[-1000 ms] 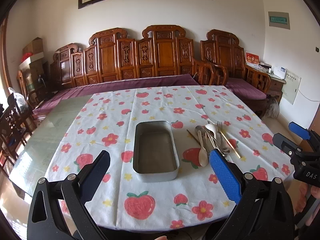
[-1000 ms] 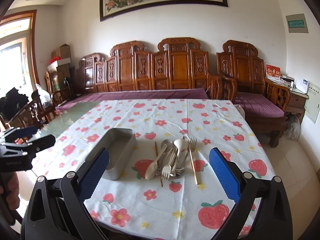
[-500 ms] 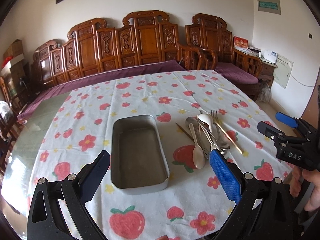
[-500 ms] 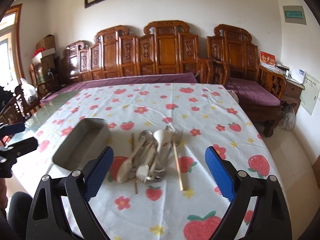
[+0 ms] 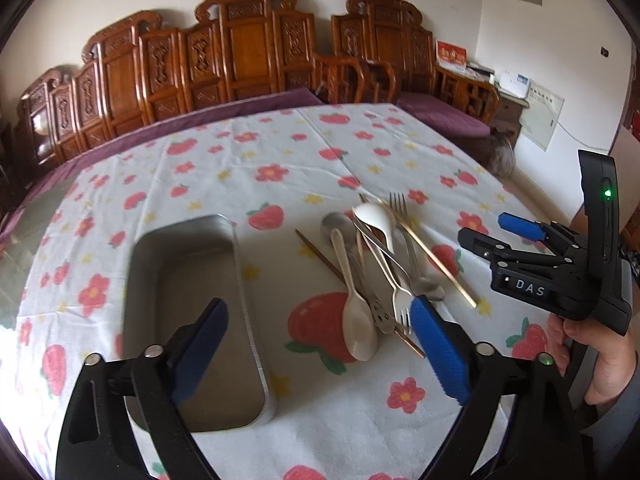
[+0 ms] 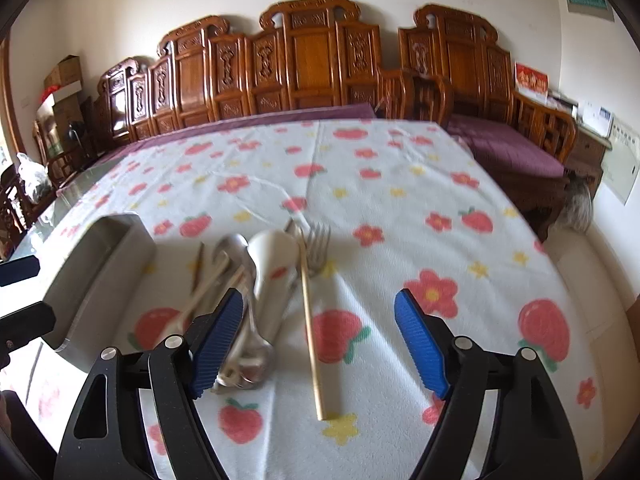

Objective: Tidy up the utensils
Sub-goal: 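Move both tools toward the utensil pile beside the steel tray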

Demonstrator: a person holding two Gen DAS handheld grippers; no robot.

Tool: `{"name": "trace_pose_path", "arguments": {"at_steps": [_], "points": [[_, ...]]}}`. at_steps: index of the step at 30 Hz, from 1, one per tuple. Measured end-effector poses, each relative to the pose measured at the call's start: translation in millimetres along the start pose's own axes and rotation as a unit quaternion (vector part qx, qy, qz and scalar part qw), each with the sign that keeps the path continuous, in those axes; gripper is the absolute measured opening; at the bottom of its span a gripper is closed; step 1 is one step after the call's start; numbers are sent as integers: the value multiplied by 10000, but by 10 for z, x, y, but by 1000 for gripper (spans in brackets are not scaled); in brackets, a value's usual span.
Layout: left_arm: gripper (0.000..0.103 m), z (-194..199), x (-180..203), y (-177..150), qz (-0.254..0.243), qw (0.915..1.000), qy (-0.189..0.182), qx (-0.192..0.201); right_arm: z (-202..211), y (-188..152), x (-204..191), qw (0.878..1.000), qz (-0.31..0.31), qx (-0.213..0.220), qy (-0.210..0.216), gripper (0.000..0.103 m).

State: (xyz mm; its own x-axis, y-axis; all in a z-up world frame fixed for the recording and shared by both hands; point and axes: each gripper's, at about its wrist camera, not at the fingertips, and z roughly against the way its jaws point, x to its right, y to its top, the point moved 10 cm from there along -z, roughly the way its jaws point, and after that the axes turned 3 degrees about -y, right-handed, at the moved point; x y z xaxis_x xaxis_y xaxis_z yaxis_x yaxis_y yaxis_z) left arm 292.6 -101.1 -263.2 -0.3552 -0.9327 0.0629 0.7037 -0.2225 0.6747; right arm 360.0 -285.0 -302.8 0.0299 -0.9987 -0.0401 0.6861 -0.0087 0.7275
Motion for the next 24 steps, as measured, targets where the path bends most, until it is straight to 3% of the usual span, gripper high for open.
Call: {"name": "trace_pose_path", "arguments": {"at_steps": [8,14,18,24], "points": [[54,-476,117,-193,147,9975,-316,-622,-190,-168,25,9994,-105,-227,224,77],[40,-732,191,-222,123,9957,-451,-799,-175,-191,-16,9989,-113,-312,345,77],[39,-881,152,-236,272,9939,-538,-928,-93,-142,-80,9987,-67,-259,427,77],[37,-1015,226,-341,431,9889,-955,-1056,-35,-120,-180,9981,22,-324,516,77]]}}
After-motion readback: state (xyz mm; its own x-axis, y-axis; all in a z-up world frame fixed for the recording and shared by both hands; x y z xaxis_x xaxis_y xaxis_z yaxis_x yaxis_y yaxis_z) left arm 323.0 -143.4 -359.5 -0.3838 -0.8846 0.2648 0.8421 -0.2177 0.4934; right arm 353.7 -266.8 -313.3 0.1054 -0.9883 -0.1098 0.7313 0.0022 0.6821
